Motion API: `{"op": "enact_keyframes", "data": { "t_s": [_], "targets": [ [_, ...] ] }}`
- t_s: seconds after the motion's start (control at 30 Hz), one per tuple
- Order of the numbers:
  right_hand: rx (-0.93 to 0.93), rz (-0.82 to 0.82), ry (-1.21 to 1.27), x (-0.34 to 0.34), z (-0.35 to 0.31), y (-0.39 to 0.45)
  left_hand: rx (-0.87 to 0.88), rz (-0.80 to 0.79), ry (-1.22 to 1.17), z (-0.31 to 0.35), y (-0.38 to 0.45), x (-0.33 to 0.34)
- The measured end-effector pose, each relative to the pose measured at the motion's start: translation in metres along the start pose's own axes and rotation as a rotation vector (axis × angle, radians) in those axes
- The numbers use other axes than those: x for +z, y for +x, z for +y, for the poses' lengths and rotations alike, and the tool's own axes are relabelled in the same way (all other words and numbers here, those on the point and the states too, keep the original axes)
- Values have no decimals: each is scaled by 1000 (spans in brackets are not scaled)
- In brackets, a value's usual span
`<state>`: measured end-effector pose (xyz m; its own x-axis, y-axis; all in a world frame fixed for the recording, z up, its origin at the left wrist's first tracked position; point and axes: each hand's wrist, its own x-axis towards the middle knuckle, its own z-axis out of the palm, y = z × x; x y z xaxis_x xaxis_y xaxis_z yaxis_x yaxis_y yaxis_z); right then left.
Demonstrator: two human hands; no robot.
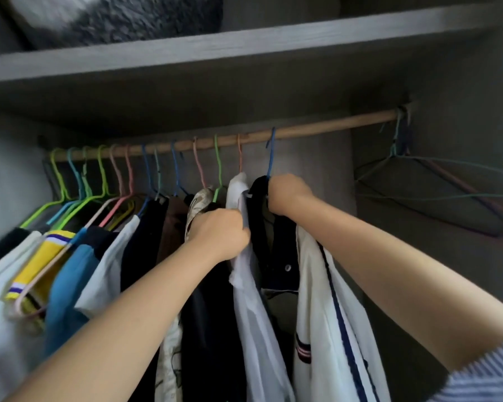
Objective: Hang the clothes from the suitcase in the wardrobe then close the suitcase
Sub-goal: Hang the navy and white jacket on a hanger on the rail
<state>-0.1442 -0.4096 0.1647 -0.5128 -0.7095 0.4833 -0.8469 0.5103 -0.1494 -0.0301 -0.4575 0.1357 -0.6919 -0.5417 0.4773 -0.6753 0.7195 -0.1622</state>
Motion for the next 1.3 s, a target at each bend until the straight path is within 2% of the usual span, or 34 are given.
{"op": "enact_keyframes", "data": {
  "t_s": [0.27, 0.43, 0.63, 0.73, 0.83, 0.93, 1.1, 1.23, 1.3],
  "targets": [
    [-58, 31, -50, -11, 10, -13, -129, 45, -24, 12, -19, -2],
    [-106, -7, -38, -9, 8, -4, -162, 44, 21, 27, -45, -10],
    [-34, -120, 63, -12, 23, -18, -235, 80, 133, 25, -87, -15],
    [-140, -167, 45, -11, 39, -59, -291, 16, 138, 31, -118, -20],
    [-225, -76, 14, -6, 48, -112, -343, -49, 156, 43, -150, -33],
    [-268, -62, 55, -10, 45, -162, -362, -76, 201, 56, -188, -51],
    [-473, -67, 135, -24, 12, -227, -364, -100, 369, 58, -255, -80],
    [-599, -111, 156, -32, -23, -286, -459, -142, 331, 50, -313, -92],
    [-619, -191, 135, -33, -41, -318, -487, -195, 319, 42, -354, -90]
  ]
}}
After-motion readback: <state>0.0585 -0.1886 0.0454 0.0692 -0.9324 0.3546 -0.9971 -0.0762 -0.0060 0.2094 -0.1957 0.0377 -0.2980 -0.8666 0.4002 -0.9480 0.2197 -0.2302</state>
